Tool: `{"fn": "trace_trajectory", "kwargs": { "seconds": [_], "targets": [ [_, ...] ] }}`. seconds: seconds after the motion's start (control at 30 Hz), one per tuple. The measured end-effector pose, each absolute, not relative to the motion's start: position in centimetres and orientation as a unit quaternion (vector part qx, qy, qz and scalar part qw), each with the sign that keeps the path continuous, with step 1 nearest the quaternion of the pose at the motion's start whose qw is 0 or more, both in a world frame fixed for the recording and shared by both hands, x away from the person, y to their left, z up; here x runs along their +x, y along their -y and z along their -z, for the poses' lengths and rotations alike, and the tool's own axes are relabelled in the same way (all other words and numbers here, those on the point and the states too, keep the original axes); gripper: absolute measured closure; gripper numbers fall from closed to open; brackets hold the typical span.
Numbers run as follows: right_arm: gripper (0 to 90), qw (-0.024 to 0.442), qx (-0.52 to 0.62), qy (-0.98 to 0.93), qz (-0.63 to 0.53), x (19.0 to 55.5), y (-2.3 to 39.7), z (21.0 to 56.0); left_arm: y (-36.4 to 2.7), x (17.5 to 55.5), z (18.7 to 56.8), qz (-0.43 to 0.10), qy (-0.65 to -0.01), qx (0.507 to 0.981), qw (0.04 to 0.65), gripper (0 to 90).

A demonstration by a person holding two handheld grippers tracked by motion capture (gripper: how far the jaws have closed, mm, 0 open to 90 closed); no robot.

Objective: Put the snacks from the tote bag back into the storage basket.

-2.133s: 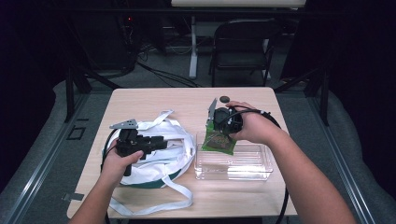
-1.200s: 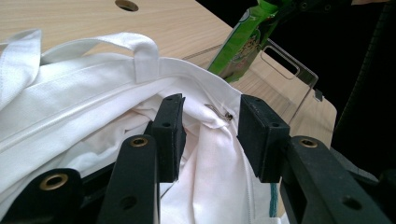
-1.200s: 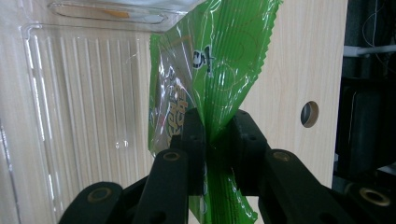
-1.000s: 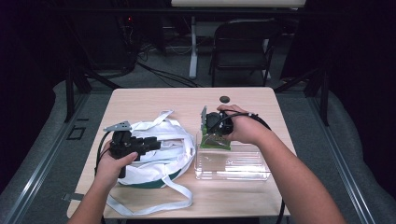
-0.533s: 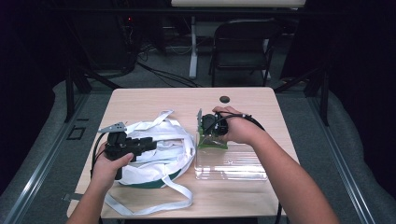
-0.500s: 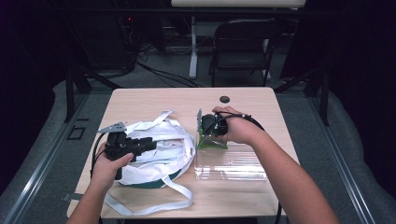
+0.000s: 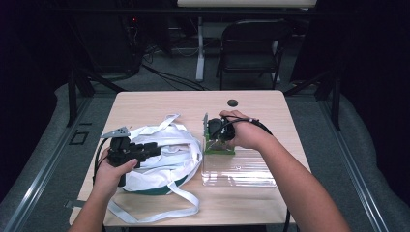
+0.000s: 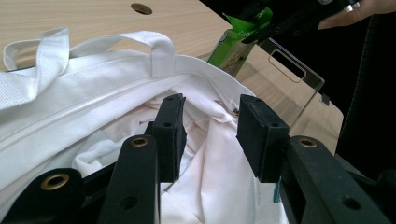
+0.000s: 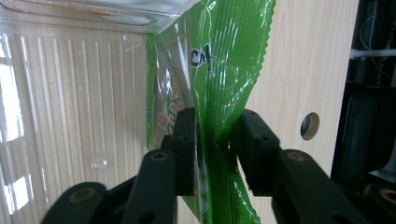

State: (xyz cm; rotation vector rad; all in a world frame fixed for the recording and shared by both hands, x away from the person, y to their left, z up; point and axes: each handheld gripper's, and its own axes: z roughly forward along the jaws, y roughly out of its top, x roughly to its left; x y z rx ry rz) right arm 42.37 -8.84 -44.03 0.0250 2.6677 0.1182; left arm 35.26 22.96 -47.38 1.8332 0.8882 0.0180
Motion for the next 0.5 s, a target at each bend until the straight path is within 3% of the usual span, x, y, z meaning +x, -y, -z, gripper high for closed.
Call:
{"fn": "trace_trajectory", "kwargs": {
  "seconds": [0.5],
  "targets": [
    [50.8, 0.242, 0.025, -0.968, -0.06, 42.68, 9.17, 43.76, -23.01, 35.23, 47.35, -0.008, -0.373, 0.765, 0.526, 61.0]
  ]
}}
